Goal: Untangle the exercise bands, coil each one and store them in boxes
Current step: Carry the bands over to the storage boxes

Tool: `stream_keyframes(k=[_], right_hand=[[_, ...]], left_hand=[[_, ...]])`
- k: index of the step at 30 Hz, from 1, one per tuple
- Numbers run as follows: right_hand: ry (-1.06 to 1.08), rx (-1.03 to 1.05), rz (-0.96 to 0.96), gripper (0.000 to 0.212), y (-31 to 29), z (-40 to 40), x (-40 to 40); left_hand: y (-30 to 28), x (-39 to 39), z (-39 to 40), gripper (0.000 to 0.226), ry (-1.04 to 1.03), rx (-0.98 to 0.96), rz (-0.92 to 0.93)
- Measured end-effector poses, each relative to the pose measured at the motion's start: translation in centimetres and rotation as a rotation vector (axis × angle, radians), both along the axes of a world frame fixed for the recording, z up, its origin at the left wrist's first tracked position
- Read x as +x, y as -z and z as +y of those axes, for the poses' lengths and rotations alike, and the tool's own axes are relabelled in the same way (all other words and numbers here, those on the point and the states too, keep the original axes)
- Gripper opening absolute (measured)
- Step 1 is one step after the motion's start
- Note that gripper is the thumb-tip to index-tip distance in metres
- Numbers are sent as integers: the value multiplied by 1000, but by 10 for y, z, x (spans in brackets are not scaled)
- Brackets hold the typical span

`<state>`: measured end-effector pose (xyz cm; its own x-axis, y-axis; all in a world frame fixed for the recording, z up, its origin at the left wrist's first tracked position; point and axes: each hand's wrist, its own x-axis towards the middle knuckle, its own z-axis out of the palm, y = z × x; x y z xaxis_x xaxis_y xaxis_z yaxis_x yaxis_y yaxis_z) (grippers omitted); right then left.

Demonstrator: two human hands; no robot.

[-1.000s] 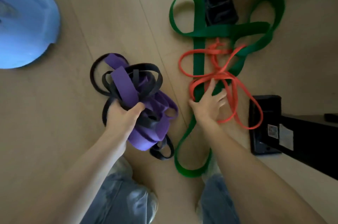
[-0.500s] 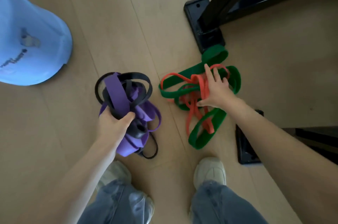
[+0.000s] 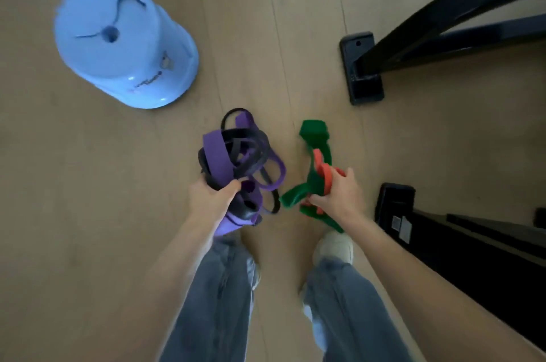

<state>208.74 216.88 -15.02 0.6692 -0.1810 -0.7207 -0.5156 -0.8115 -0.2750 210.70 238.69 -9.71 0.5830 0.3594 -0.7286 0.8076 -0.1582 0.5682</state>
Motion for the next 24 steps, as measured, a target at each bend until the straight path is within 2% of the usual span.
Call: stream_keyframes(k=[3,5,6,10,13,16,20,24], right_hand=[[-43,111,-119,63,-148,21,3],[-95,220,-192,57,-246,47,2],[-99,289,-245,52,-290,62,3],[-162,507,-411,42,-426,135,11],[-289,614,-437,40,-476,209,19],[-401,719,-389,40,-493,288,35],[-508,644,-405,38,-492,381,68],[-609,481,-468,49,-504,453,112]], left_hand=[[-124,-16,26,16,-82,-3,-10],[-210,-29,49,40,-142,-11,-33],[-249,-35,63,43,-185,-18,-68],[-380,-66,128,16,-379,24,-215],[-440,-92,183,11,-504,72,-274],[-464,-100,239,19,-639,109,-281],[-475,-87,326,28,-729,76,-242],[-492,-56,415,16,-759,43,-262]])
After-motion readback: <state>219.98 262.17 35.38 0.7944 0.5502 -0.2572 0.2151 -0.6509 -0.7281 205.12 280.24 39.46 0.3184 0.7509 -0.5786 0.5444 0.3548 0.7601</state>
